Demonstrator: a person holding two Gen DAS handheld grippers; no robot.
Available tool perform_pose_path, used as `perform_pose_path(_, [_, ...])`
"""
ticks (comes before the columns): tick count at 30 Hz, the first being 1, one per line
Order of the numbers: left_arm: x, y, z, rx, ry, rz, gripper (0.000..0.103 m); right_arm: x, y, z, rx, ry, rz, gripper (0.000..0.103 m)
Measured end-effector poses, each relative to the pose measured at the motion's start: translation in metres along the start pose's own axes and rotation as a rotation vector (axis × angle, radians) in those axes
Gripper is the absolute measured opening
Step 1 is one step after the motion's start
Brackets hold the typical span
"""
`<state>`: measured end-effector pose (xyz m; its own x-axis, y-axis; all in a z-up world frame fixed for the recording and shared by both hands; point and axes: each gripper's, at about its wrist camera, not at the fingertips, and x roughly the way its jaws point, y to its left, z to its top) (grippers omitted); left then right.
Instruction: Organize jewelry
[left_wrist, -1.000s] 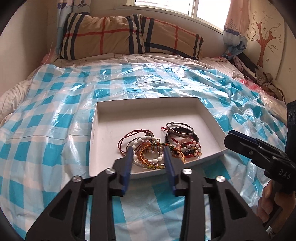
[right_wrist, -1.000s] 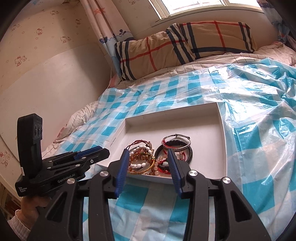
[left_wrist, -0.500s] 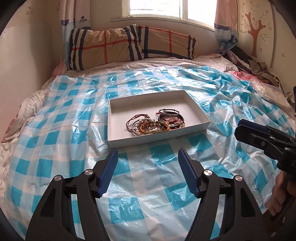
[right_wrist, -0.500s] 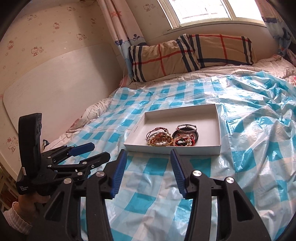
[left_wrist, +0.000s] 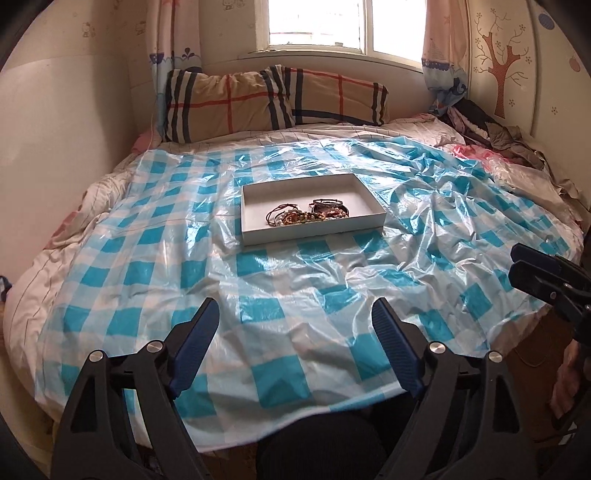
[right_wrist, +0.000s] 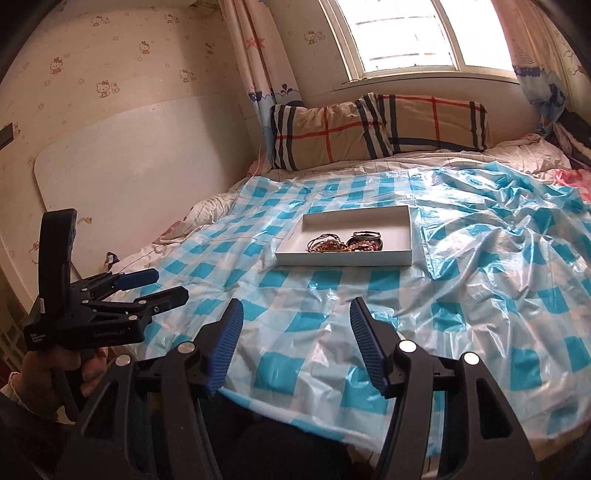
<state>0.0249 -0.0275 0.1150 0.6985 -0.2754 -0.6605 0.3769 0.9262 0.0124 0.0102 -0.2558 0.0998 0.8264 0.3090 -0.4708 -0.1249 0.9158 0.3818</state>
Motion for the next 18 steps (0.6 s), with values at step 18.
perform_pose_path(18, [-0.096,0.001,-0.091,-0.054,-0.008,0.036,0.088,-0.085,0.048,-0.087,0.078,-0.001,-0.042,0.068])
